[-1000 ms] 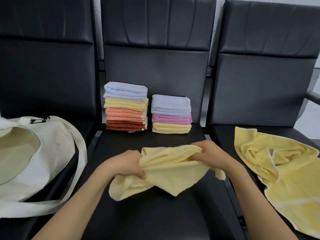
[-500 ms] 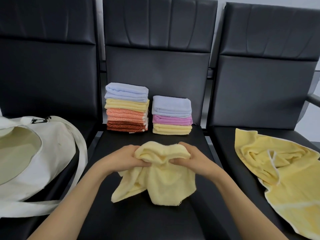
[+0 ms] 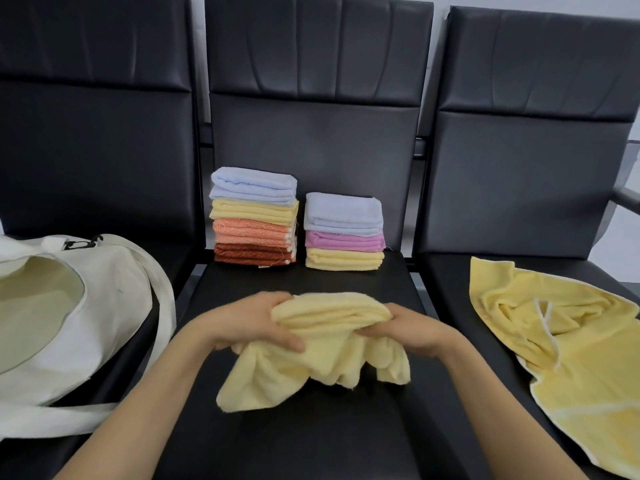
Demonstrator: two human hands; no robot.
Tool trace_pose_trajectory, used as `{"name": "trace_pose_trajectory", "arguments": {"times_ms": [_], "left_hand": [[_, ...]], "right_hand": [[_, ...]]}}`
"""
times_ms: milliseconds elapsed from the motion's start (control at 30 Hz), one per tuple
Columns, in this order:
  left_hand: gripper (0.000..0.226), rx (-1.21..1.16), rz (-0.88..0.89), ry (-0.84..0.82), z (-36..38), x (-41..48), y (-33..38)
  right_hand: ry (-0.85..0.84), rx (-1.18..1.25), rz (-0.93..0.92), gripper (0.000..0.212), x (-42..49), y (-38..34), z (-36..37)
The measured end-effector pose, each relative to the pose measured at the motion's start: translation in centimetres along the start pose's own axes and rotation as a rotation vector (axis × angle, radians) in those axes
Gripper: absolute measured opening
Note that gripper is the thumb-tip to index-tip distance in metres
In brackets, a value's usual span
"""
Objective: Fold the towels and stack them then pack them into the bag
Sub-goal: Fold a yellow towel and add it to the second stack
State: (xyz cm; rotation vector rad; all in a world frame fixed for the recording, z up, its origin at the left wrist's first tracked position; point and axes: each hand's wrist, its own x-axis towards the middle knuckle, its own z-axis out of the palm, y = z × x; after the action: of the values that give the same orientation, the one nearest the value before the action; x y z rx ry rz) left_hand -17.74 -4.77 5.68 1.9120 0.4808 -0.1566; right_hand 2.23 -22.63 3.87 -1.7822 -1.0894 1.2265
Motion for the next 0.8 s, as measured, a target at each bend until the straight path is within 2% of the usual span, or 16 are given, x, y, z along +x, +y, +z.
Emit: {"name": "trace_pose_trajectory", "arguments": {"times_ms": [100, 167, 233, 333, 433, 500, 567, 633, 667, 733, 800], "left_hand": [[0.043, 0.405, -0.131, -0.141, 0.7, 0.5, -0.4], [0.034, 0.463, -0.18, -0.089, 1.1, 1.0, -0.9], [0.03, 0.378, -0.128, -0.021, 1.1, 1.1, -1.0], [0.033, 0.132, 0.009, 0.099, 0.9, 0.8, -0.8], [0.041, -0.125, 0.1, 0.143, 1.0, 0.6, -0.1], [0.04, -0.294, 0.119, 0.118, 1.4, 0.4, 0.6], [0.04, -0.359, 0.103, 0.077, 1.7, 0.4, 1.2], [0.046, -0.327, 0.053, -0.027, 1.9, 0.4, 1.6], [0.048, -0.293, 0.014, -0.098, 1.9, 0.4, 1.6], [0.049, -0.122, -0.074, -0.174, 2.1, 0.7, 1.4], [0.044, 0.209, -0.157, -0.105, 2.5, 1.6, 0.7]], "right_hand": [[-0.068, 0.327, -0.058, 0.036, -0.7, -0.5, -0.5], [-0.087, 0.402, -0.073, 0.04, -0.7, -1.1, -0.3], [-0.079, 0.445, -0.075, 0.042, -0.8, -1.2, -0.4], [-0.104, 0.323, -0.102, 0.049, -1.0, -1.4, -1.1], [-0.175, 0.022, -0.044, 0.062, -1.6, -1.9, -1.8], [-0.193, -0.269, 0.052, 0.061, -1.9, -1.9, -1.8], [-0.084, -0.539, 0.154, 0.045, -1.5, -1.3, -1.6], [0.146, -0.793, 0.225, 0.024, -1.1, -0.8, -1.2], [0.287, -0.879, 0.209, 0.02, -0.9, -0.7, -1.2], [0.542, -0.923, 0.099, 0.022, -0.8, -0.6, -1.3], [0.651, -0.928, -0.011, 0.027, -0.8, -0.5, -1.5]]}}
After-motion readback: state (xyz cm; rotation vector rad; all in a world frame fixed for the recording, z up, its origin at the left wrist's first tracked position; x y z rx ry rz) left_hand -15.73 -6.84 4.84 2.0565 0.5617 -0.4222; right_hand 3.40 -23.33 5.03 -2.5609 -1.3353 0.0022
